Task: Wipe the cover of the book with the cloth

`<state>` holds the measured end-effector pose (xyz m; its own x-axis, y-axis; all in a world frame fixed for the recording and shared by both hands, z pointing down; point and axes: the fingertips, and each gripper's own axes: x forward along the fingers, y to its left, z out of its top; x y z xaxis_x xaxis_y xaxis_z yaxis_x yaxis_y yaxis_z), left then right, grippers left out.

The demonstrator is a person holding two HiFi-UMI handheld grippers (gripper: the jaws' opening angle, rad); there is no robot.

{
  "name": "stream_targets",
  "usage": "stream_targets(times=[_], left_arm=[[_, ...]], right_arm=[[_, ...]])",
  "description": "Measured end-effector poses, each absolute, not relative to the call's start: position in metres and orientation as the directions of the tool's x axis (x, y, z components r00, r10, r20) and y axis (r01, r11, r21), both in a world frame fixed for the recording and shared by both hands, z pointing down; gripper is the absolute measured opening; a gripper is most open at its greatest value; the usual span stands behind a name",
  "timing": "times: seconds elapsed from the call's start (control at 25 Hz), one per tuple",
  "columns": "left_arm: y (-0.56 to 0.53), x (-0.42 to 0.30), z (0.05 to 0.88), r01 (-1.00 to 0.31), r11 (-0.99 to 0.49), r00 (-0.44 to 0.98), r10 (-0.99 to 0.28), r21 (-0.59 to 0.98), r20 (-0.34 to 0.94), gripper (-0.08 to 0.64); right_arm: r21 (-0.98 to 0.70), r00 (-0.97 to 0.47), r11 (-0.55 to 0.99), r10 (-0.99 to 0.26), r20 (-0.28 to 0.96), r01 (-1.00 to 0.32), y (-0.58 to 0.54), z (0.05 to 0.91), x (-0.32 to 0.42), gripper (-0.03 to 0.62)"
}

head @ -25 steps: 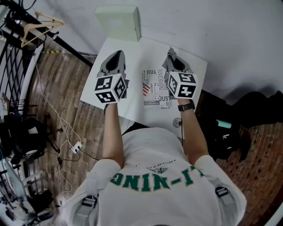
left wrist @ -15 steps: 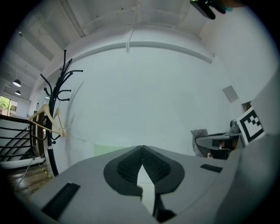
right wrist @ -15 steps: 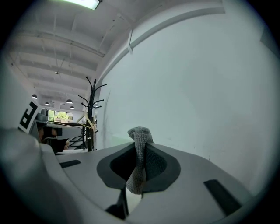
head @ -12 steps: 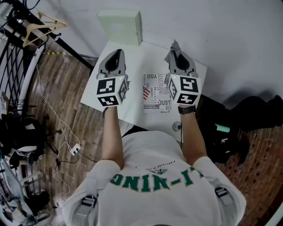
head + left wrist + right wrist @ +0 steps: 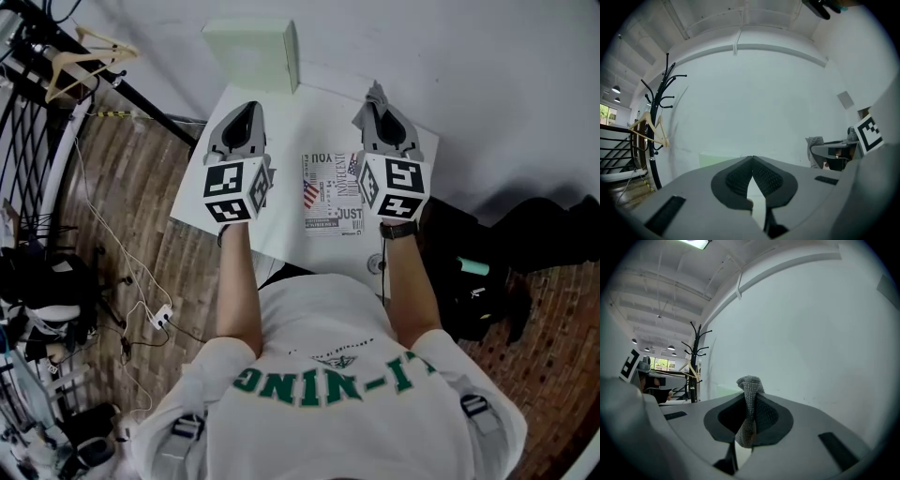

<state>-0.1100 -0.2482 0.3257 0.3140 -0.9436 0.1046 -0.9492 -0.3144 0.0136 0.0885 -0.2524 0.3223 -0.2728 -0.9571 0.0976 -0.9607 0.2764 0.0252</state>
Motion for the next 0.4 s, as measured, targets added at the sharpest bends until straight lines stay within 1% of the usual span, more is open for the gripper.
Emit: stream_targets(times=[0.16, 0.4], left_arm=[[-0.249, -0.112, 0.327, -0.948, -0.317, 0.317, -0.942, 0.016, 0.107, 0.014], [-0.248, -0.112, 0.336, -0.948, -0.319, 0.319, -0.941, 0.022, 0.117, 0.014]], right_arm=[[0.021, -0.264, 0.268, -0.958, 0.112, -0.963, -0.25, 0.328, 0.093, 0.037], [-0.05, -0.281, 0.276, -0.95, 0.133, -0.96, -0.244, 0.339, 0.097, 0.037]])
